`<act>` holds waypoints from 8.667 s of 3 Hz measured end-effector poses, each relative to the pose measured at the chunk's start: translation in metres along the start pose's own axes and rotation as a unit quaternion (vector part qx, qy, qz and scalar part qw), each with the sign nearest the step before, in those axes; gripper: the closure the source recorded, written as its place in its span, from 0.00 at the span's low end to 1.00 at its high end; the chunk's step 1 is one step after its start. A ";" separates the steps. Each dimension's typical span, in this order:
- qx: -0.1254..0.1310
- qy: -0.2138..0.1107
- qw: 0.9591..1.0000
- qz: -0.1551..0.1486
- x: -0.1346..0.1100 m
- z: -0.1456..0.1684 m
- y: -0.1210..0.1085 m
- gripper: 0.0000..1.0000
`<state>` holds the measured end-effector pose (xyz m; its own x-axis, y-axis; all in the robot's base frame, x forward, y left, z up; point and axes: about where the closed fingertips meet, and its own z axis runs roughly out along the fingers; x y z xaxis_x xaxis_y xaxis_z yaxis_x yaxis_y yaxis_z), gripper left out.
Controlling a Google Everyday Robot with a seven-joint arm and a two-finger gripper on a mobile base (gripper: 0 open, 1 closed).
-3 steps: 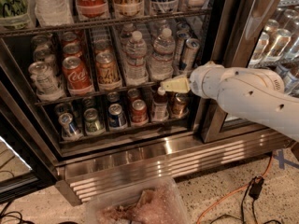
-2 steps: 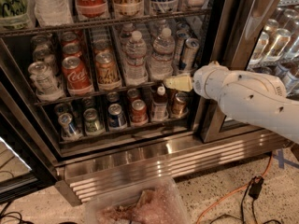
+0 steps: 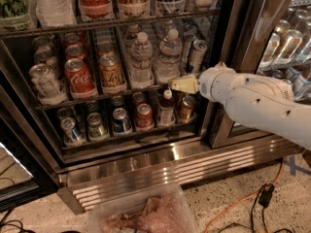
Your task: Pick redbull can from middle shelf of fridge
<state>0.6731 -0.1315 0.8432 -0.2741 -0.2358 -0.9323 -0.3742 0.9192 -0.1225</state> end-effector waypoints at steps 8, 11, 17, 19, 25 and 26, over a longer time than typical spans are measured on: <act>0.015 -0.048 0.999 -0.013 0.003 0.009 -0.008 0.25; 0.010 -0.047 0.999 -0.012 0.004 0.003 -0.009 0.19; 0.002 -0.084 0.996 0.000 -0.010 0.016 0.005 0.42; 0.002 -0.084 0.996 0.000 -0.008 0.013 0.006 0.49; -0.033 -0.018 0.999 -0.024 0.018 -0.018 0.026 0.45; -0.024 -0.022 0.999 -0.033 0.014 -0.010 0.012 0.22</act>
Offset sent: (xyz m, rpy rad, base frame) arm 0.0196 0.0140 -0.0071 0.0118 -0.1173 -0.0227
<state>0.6563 -0.1267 0.8319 -0.2089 -0.2805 -0.9368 -0.4321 0.8859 -0.1688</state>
